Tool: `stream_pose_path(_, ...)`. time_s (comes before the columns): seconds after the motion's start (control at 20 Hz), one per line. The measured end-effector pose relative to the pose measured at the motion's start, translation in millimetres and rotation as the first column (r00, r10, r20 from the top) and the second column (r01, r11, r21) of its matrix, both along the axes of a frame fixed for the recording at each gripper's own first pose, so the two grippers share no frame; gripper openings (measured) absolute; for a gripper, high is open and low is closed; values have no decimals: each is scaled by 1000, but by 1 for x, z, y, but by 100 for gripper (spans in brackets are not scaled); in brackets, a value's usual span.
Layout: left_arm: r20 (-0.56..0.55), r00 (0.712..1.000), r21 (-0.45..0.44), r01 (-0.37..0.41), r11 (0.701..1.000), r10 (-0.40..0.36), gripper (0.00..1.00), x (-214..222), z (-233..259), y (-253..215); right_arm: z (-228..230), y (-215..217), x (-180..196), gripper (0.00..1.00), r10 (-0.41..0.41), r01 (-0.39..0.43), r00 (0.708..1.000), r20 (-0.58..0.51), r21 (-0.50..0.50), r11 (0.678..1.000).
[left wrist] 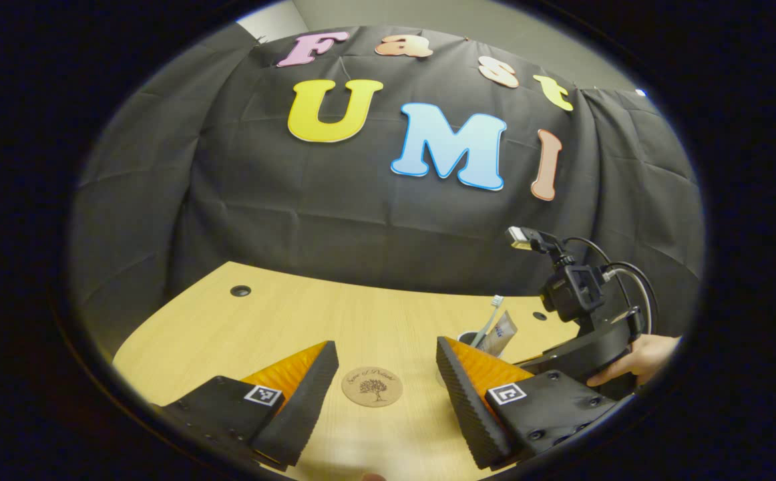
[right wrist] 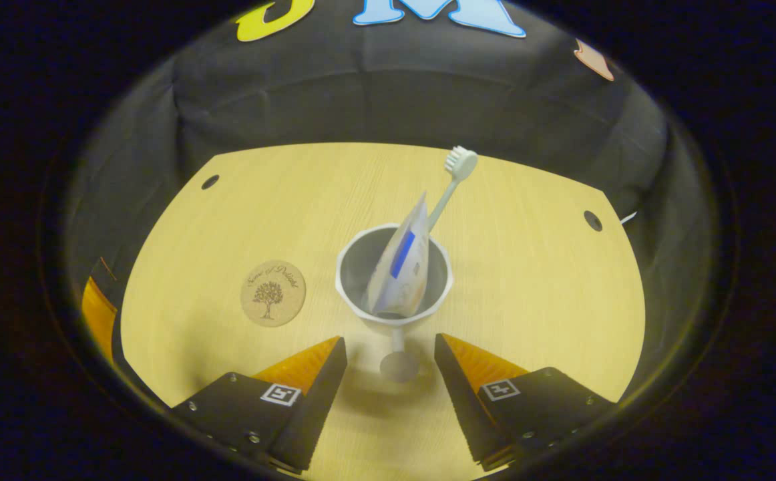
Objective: Put the toothbrush and toothpaste on the desktop into the cup, then pick up the cup and place it on the coaster on the desktop.
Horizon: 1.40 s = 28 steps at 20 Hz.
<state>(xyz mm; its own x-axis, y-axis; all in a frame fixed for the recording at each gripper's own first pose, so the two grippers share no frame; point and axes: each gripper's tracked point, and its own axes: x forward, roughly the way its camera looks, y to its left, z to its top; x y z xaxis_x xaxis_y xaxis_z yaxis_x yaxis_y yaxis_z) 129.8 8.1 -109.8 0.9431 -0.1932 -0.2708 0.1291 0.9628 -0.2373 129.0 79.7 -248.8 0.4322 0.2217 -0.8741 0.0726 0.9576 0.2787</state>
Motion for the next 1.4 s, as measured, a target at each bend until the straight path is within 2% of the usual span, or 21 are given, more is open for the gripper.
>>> stream_pose_path(0.15,-7,1000,10,0,1000,0,96,-5,-2,4,-6,5,-1,79,13,-13,999,-34,-5,1000)
stream_pose_path(0.2,-11,1000,11,0,1000,0,96,-6,-5,5,-8,6,0,73,14,-14,999,-46,0,1000)
stream_pose_path(0.35,-24,1000,9,-4,1000,4,96,-11,-10,9,-15,9,0,72,16,-14,996,-82,24,1000)
stream_pose_path(0.5,-34,999,3,-12,1000,12,96,-13,-13,13,-22,4,2,70,16,-16,995,-94,1,1000)
stream_pose_path(0.55,-39,999,1,-14,1000,14,96,-14,-15,14,-23,4,1,55,17,-16,995,-98,6,1000)
stream_pose_path(0.6,-43,999,-1,-17,1000,17,96,-15,-17,15,-26,3,0,48,17,-17,994,-107,3,1000)
stream_pose_path(0.65,-48,999,-5,-18,1000,18,96,-16,-19,15,-26,-1,-1,46,4,-5,994,-112,-12,1000)
stream_pose_path(0.7,-53,998,-7,-21,1000,21,96,-16,-21,15,-24,-1,-2,29,1,-1,993,-116,-4,1000)
stream_pose_path(0.85,-59,998,-10,-25,1000,25,96,-17,-22,17,-26,-2,-2,26,6,-4,993,-120,12,1000)
stream_pose_path(0.9,-60,998,-9,-26,1000,25,93,-17,-23,17,-26,-3,-2,26,6,-5,994,-113,10,1000)
stream_pose_path(0.95,-59,998,-8,-27,1000,27,93,-19,-23,18,-25,-1,-2,22,6,-5,995,-102,13,1000)
stream_pose_path(1.05,-58,998,-6,-29,1000,28,93,-19,-24,19,-24,-3,1,22,6,-6,997,-72,7,1000)
stream_pose_path(1.1,-59,998,-4,-30,1000,29,93,-20,-24,20,-21,-3,3,18,-1,2,998,-63,9,1000)
stream_pose_path(1.15,-62,998,-2,-32,1000,31,96,-21,-26,22,-23,0,1,18,-1,2,998,-64,14,1000)
stream_pose_path(1.4,-76,996,-13,-43,999,41,96,-21,-31,27,-21,0,3,18,14,-13,999,-30,14,1000)
